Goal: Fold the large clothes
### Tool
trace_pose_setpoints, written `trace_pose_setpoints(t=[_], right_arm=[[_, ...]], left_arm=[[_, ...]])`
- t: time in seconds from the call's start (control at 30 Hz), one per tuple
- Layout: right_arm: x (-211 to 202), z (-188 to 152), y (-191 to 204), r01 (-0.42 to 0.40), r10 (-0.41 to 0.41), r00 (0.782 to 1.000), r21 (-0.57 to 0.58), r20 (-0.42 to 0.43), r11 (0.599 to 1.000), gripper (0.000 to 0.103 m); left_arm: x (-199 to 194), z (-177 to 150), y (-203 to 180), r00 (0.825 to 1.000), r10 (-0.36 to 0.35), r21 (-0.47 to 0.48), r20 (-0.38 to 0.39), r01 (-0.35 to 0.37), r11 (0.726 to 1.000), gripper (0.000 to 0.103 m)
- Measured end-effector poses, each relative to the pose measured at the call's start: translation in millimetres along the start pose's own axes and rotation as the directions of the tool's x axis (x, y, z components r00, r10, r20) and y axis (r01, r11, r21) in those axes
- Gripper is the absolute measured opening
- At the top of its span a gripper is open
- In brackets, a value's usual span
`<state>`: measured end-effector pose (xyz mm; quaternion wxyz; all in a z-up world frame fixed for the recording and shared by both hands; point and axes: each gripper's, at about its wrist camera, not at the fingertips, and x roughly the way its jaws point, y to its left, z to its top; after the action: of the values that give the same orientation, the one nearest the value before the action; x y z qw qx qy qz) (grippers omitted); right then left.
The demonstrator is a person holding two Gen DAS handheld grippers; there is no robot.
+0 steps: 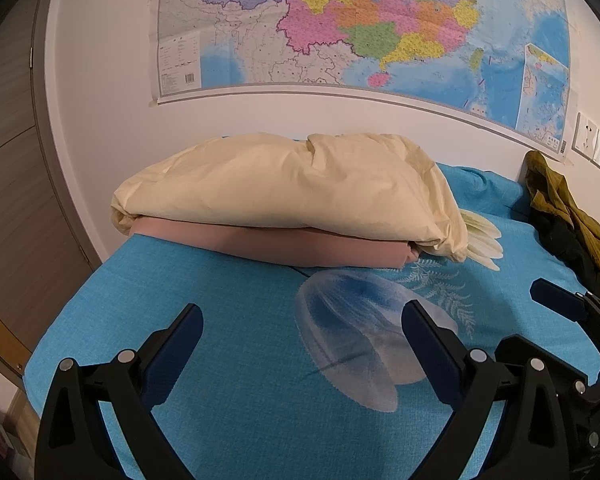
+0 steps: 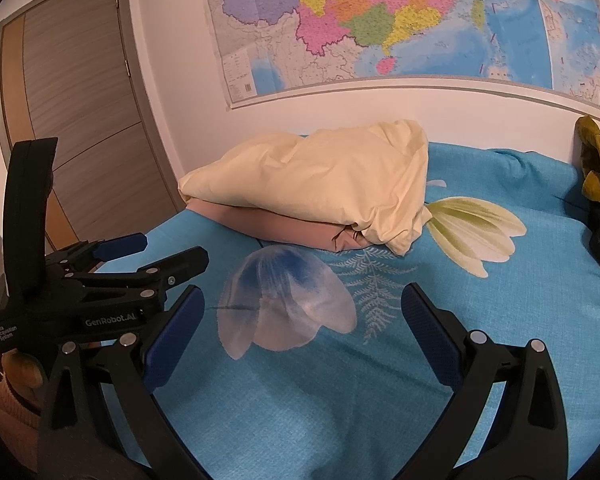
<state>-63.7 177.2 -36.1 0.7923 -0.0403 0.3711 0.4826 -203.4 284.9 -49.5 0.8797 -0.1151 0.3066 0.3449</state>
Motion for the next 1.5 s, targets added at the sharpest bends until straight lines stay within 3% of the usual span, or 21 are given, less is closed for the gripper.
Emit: trace_pose_setpoints(t=[1.5], right_arm=[[1.2,-1.5,-0.2,0.002,-0.002,1.000,0.007,-0.004,1.000,0.097]], left_arm=[[4.4,-3.2,2.8,1.000,-0.001,-0.003,-0.013,0.001,1.000,0.096]])
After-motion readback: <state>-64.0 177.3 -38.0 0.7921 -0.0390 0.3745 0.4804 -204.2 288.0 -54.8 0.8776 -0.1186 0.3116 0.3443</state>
